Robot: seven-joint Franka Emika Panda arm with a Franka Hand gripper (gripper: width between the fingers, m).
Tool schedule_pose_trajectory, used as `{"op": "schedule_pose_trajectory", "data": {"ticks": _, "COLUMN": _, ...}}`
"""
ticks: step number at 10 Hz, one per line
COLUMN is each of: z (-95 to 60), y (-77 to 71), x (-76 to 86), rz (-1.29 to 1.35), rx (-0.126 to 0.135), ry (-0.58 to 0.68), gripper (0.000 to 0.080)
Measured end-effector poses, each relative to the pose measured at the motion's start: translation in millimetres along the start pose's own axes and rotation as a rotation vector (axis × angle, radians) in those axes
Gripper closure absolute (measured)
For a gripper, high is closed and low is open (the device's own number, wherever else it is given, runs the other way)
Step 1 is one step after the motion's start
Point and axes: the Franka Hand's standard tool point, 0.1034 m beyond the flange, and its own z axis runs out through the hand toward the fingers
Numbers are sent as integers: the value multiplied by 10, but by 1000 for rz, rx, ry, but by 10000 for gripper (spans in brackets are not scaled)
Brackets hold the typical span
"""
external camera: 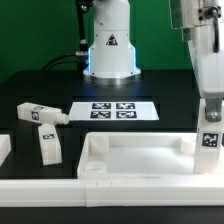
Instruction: Assemble desk
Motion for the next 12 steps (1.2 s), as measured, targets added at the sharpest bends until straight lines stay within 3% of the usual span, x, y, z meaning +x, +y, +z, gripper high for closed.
{"op": "schedule_pose_trajectory", "data": {"ticks": 3, "z": -18, "y": -21, "x": -5, "rz": -125, "rx": 4, "ry": -1, "gripper": 188}}
{"op": "schedule_pose_trajectory", "data": {"ticks": 4, "z": -70, "y": -40, "x": -22, "rz": -155, "rx": 11, "ry": -5, "gripper": 188}}
{"op": "schedule_pose_trajectory", "data": {"ticks": 5, "z": -224, "y": -58, "x": -70, "rz": -201, "rx": 25, "ry": -19, "gripper": 157}}
{"op": "schedule_pose_trajectory", "data": {"ticks": 6, "z": -400, "y": 12, "x": -134, "rz": -238, "rx": 33, "ry": -35, "gripper": 152}}
{"op": "schedule_pose_trajectory", "data": {"ticks": 7, "z": -506, "y": 73, "x": -194, "rz": -307, "rx": 21, "ry": -44, "gripper": 152}}
{"op": "schedule_pose_trajectory", "data": {"ticks": 12, "z": -447, "y": 78, "x": -172, "rz": -298, "rx": 17, "ry": -42, "gripper": 151}}
